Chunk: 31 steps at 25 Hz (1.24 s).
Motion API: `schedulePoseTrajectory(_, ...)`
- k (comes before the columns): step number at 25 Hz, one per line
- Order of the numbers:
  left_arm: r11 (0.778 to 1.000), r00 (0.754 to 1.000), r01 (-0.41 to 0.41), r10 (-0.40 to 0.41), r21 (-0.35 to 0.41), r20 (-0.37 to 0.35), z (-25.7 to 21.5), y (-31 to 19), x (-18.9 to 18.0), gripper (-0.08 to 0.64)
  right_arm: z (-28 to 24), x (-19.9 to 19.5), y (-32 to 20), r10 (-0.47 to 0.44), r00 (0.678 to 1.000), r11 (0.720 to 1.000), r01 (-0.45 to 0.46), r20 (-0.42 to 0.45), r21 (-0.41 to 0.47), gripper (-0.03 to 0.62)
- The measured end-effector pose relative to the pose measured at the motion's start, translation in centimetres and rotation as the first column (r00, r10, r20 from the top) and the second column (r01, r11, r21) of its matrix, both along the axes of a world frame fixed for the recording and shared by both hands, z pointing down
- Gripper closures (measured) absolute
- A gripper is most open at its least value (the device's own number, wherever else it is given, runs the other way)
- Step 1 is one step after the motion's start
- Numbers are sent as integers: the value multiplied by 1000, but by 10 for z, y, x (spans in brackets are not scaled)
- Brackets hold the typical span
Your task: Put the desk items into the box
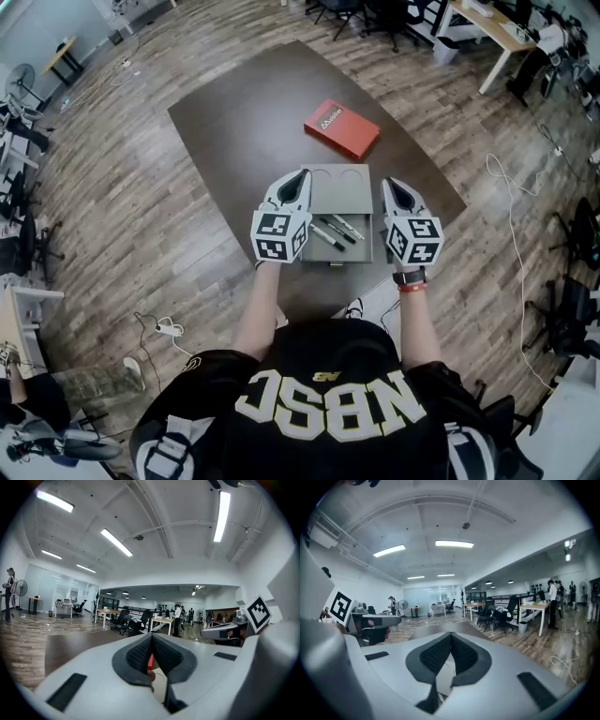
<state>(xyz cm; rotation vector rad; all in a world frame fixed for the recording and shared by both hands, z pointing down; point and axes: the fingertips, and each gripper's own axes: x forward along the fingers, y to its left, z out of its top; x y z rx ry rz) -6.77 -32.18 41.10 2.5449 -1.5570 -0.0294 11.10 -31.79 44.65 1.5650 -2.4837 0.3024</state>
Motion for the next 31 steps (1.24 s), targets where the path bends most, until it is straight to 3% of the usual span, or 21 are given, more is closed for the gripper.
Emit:
schedulePoseTrajectory(6, 996, 1000, 19, -20, 82, 4, -30, 4, 0, 545, -32, 3, 5, 36, 999, 996, -38, 16, 84, 584)
schedulePoseTrajectory(11, 995, 999, 33, -33, 99, 4, -38, 7, -1, 545, -42, -2, 8, 42, 999, 993, -45, 28, 112, 584)
schedulePoseTrajectory(20, 994, 999, 45, -47, 100, 18, -36, 19, -7, 545, -40, -11, 21, 23, 998, 995, -29, 66, 91, 583)
schedulePoseTrajectory(25, 996, 999, 34, -37, 79, 34, -22, 24, -7, 544, -31, -8, 29, 20, 999, 998, -23, 44, 61, 583)
schedulePoseTrajectory(31, 997, 995, 61, -64, 37, 73, 5, 26, -28, 543, -13, -20, 24, -99, 995, 995, 99, -30, 22, 583)
